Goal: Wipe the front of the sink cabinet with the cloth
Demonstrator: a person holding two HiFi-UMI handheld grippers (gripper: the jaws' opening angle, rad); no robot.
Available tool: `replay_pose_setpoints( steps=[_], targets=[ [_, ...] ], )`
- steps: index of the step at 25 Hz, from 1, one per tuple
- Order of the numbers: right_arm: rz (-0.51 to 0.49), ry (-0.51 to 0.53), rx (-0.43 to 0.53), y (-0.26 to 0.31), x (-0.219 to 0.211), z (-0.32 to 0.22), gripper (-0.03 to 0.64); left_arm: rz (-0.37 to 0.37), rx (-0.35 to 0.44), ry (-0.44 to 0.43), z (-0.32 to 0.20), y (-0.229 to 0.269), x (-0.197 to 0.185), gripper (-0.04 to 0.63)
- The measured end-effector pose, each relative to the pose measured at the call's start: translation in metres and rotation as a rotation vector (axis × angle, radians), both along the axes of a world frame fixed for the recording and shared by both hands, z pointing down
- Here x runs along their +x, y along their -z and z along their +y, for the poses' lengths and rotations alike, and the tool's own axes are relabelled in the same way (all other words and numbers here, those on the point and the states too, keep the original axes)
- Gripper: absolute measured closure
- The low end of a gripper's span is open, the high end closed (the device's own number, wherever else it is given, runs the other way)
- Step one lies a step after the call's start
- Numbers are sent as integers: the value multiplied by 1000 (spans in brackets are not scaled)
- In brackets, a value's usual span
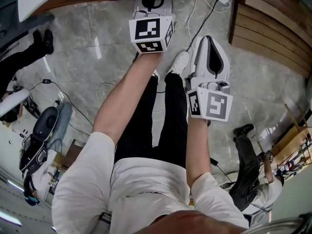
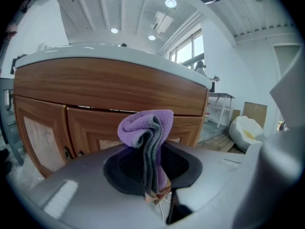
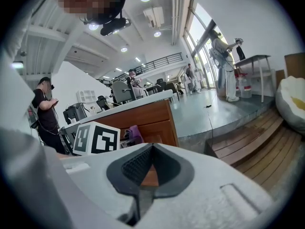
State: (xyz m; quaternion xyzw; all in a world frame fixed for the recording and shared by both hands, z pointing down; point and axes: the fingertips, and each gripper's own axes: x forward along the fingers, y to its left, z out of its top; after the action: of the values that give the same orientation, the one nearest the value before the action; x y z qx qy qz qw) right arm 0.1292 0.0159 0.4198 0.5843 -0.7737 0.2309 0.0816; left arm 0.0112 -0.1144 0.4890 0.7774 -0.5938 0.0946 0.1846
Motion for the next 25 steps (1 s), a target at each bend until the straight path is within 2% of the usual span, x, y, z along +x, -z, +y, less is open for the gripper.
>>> replay_pose_setpoints(
  steps=[17,25],
  targets=[
    [-3,-41,-22,-14,37,-1,620,10,-3,-89,-4,-3,71,520],
    [8,-53,-31,-15,47,-4,620,-8,2,-128,-5,-3,97,519]
  ],
)
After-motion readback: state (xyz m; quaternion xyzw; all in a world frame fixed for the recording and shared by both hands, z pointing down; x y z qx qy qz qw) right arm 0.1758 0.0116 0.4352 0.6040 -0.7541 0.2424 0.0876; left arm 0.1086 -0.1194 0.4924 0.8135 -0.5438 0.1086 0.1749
